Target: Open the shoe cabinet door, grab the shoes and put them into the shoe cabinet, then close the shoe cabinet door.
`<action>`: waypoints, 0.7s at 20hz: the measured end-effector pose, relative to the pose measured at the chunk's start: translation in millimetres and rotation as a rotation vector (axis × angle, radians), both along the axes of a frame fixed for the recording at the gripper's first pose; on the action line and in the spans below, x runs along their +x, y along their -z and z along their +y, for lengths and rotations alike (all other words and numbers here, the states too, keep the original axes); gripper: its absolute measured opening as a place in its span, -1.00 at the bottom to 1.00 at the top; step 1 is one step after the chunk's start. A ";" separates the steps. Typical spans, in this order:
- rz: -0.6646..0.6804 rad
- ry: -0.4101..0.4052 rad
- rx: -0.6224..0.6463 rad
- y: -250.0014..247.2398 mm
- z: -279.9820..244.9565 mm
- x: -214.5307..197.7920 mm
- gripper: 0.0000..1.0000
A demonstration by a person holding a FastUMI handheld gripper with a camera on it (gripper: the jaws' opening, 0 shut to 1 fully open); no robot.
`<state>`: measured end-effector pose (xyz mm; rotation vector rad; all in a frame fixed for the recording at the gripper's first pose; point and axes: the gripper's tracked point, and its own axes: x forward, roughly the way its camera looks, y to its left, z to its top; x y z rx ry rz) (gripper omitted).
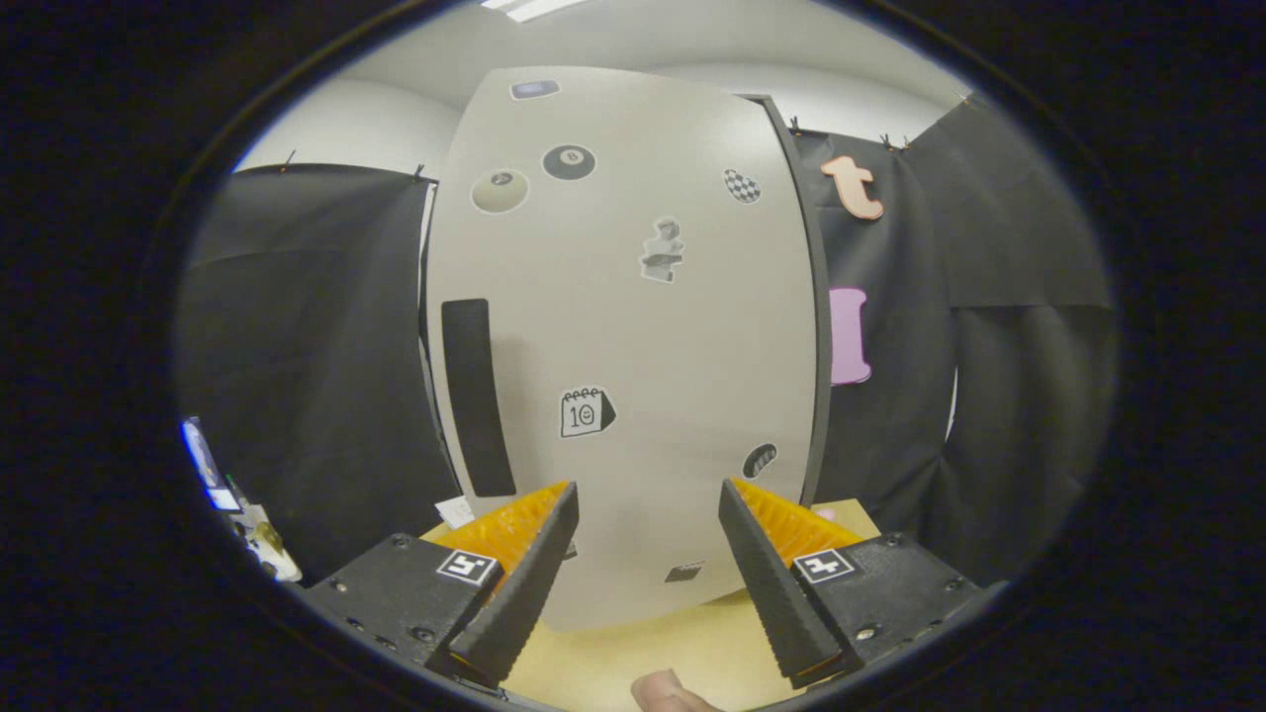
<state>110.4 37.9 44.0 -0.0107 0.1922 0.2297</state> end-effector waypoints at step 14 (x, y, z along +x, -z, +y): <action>-0.168 0.104 -0.046 25.8 -23.7 -83.9 0.93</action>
